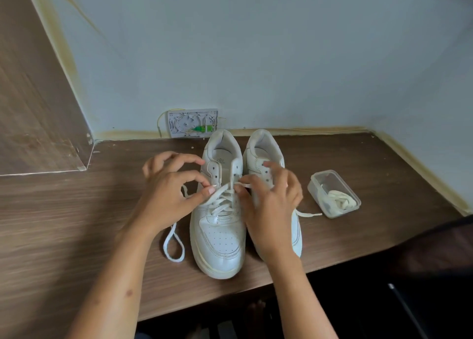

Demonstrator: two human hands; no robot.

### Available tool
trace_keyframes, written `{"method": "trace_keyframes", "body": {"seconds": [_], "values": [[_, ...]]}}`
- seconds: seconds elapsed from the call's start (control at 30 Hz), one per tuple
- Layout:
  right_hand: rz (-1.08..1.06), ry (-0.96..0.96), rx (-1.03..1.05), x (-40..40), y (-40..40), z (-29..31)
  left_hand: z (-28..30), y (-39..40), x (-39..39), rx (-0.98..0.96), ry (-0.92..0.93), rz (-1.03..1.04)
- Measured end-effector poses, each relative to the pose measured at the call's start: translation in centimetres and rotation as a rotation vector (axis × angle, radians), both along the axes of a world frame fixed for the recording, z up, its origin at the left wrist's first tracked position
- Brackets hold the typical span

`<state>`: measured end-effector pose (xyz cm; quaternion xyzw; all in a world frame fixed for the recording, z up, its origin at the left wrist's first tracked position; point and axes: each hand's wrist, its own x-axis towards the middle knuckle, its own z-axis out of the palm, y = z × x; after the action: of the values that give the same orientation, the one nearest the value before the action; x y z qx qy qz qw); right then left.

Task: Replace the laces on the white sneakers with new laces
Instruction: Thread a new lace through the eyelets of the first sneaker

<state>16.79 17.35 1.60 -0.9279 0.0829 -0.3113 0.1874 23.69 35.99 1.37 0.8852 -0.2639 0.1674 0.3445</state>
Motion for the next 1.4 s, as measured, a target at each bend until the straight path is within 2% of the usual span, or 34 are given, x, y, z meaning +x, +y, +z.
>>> {"method": "trace_keyframes", "body": {"seconds": [0.2, 0.4, 0.47, 0.57, 0.67, 0.77, 0.87, 1.1, 1.4], "values": [[-0.067, -0.055, 0.023, 0.2, -0.2, -0.1, 0.0, 0.0, 0.0, -0.014, 0.002, -0.004], [-0.442, -0.116, 0.232, -0.7, -5.3, 1.6, 0.0, 0.1, 0.1, -0.029, 0.005, 0.001], [-0.489, -0.127, 0.27, -1.0, -6.2, 1.6, 0.0, 0.1, 0.1, -0.026, 0.005, 0.001], [-0.333, -0.097, 0.252, -0.8, -5.0, 1.6, -0.1, 0.0, 0.2, -0.022, -0.012, 0.002], [-0.102, -0.03, 0.089, -0.3, -2.2, 0.9, -0.1, -0.1, 0.1, -0.015, -0.02, -0.006], [0.02, -0.001, 0.029, 0.0, 0.3, -0.2, -0.1, 0.0, 0.1, -0.015, -0.024, -0.012], [-0.014, -0.036, 0.053, 0.1, 0.1, -0.1, 0.0, 0.0, 0.1, -0.021, -0.027, -0.013], [-0.336, -0.049, 0.183, -0.6, -4.0, 1.0, -0.2, 0.0, 0.3, -0.028, -0.029, -0.015], [-0.035, -0.009, -0.005, 0.0, 0.6, -0.3, -0.3, -0.1, 0.5, -0.008, -0.047, -0.015]]}}
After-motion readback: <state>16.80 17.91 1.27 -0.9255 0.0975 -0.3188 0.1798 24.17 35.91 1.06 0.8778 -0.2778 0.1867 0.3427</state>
